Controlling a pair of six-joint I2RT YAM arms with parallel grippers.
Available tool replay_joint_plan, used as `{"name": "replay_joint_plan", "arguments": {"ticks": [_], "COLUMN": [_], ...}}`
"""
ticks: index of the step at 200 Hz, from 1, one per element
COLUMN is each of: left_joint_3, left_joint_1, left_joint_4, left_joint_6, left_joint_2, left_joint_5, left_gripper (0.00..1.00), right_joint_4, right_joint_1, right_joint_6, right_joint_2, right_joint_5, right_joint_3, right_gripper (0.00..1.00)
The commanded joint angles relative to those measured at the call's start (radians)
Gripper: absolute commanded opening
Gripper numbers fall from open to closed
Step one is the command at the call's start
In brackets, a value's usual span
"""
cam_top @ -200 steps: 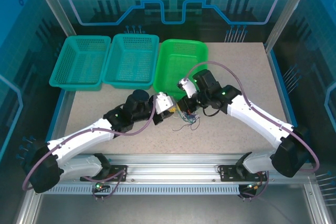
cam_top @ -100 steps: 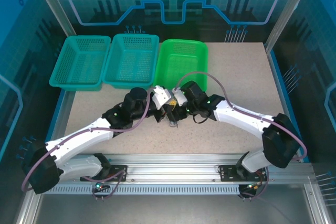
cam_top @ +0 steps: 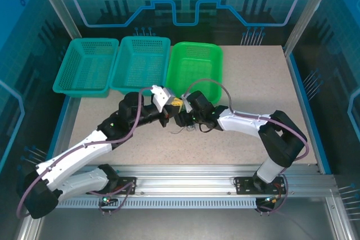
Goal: Untangle the cables
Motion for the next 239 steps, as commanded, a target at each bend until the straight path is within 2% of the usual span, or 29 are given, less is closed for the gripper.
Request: {"name": "replay_joint_plan", "arguments": {"ticks": [1, 31, 45, 58, 76, 101, 132, 135, 154, 177, 207, 239], "left_joint_3": [0.040, 0.079, 0.097, 0.098, 0.080, 0.030, -0.138, -0.158, -0.252, -0.253, -0.197, -0.122], "left_joint_1": [0.024, 0.115, 0.201, 0.281, 0.338, 0.344, 0.344, 0.345, 0.337, 0.285, 0.144, 0.078], "left_joint_4": [0.038, -0.050, -0.118, -0.165, -0.191, -0.163, 0.014, 0.038, 0.207, 0.232, 0.212, 0.219], "left_joint_6": [-0.040, -0.114, -0.159, -0.195, -0.213, -0.225, -0.210, -0.204, -0.189, -0.119, 0.081, 0.136], "left_joint_2": [-0.061, -0.170, -0.217, -0.244, -0.264, -0.227, -0.169, -0.163, -0.120, -0.072, -0.046, 0.052], "left_joint_5": [-0.036, -0.321, -0.398, -0.411, -0.381, -0.223, 0.021, 0.050, 0.188, 0.219, 0.222, 0.252], "left_gripper": [0.00, 0.00, 0.00, 0.00, 0.00, 0.00, 0.00, 0.03, 0.38, 0.57, 0.73, 0.77], "right_joint_4": [0.019, -0.020, -0.032, -0.042, -0.049, -0.109, -0.204, -0.214, -0.325, -0.465, -0.562, -0.610], "right_joint_1": [0.012, 0.002, -0.019, -0.042, -0.066, -0.077, -0.128, -0.134, -0.164, -0.170, -0.170, -0.172], "right_joint_6": [0.020, 0.080, 0.119, 0.144, 0.149, 0.095, -0.008, -0.027, -0.116, -0.200, -0.258, -0.280], "right_joint_2": [0.023, -0.016, -0.055, -0.098, -0.164, -0.257, -0.405, -0.416, -0.447, -0.433, -0.426, -0.437], "right_joint_5": [0.065, 0.144, 0.159, 0.161, 0.161, 0.146, 0.087, 0.069, 0.006, -0.041, -0.053, -0.076], "right_joint_3": [0.006, -0.072, -0.133, -0.181, -0.231, -0.219, -0.167, -0.160, -0.076, 0.043, 0.120, 0.162], "right_gripper": [0.45, 0.37, 0.34, 0.32, 0.22, 0.00, 0.00, 0.00, 0.00, 0.00, 0.00, 0.00]}}
